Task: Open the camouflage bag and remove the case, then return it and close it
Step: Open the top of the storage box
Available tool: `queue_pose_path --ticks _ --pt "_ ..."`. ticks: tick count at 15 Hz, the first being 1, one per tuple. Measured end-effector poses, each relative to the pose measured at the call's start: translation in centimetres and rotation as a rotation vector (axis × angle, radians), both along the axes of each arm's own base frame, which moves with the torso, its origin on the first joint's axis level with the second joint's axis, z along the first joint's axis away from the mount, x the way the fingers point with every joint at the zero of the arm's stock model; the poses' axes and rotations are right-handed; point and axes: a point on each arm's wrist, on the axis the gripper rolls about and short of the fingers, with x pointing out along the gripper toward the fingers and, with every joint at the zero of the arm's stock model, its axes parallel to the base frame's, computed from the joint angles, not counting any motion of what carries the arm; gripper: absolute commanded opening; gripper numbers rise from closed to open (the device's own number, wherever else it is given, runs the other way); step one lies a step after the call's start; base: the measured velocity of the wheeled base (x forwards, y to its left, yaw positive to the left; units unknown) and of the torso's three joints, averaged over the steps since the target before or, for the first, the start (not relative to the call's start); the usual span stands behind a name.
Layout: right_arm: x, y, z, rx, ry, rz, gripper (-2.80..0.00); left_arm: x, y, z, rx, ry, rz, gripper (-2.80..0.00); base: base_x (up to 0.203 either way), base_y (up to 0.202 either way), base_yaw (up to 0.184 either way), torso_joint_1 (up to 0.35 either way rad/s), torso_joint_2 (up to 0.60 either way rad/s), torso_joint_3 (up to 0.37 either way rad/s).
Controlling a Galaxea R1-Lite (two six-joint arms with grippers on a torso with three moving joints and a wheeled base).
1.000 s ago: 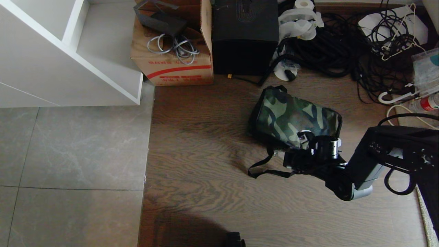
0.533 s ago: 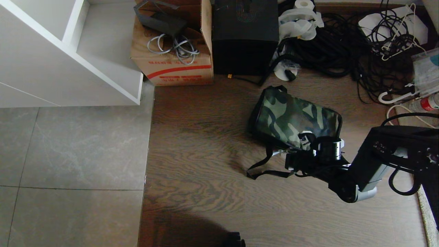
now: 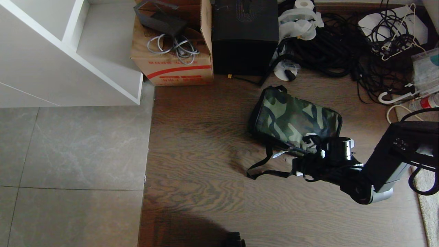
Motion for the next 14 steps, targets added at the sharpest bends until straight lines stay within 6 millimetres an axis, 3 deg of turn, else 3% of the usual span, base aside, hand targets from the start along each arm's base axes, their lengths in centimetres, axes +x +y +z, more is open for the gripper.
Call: queue_pose_path --ticks 2,3,14 --pt "-0.2 0.0 0.2 -0.011 -0.002 0.001 -2.8 0.0 0.0 0.0 0.0 0.0 0.0 -2.8 0.0 0.0 0.0 0.0 0.0 0.0" --pt "-0.3 0.1 0.2 -0.011 -0.003 0.003 0.0 0.0 0.0 0.0 0.0 0.0 0.0 -2.8 0.0 0.0 0.0 0.0 0.0 0.0" --pt "1.8 2.5 -0.5 0.057 -0.095 -0.048 0.0 0.0 0.0 0.0 0.0 0.0 0.0 -2.8 0.0 0.0 0.0 0.0 0.0 0.0"
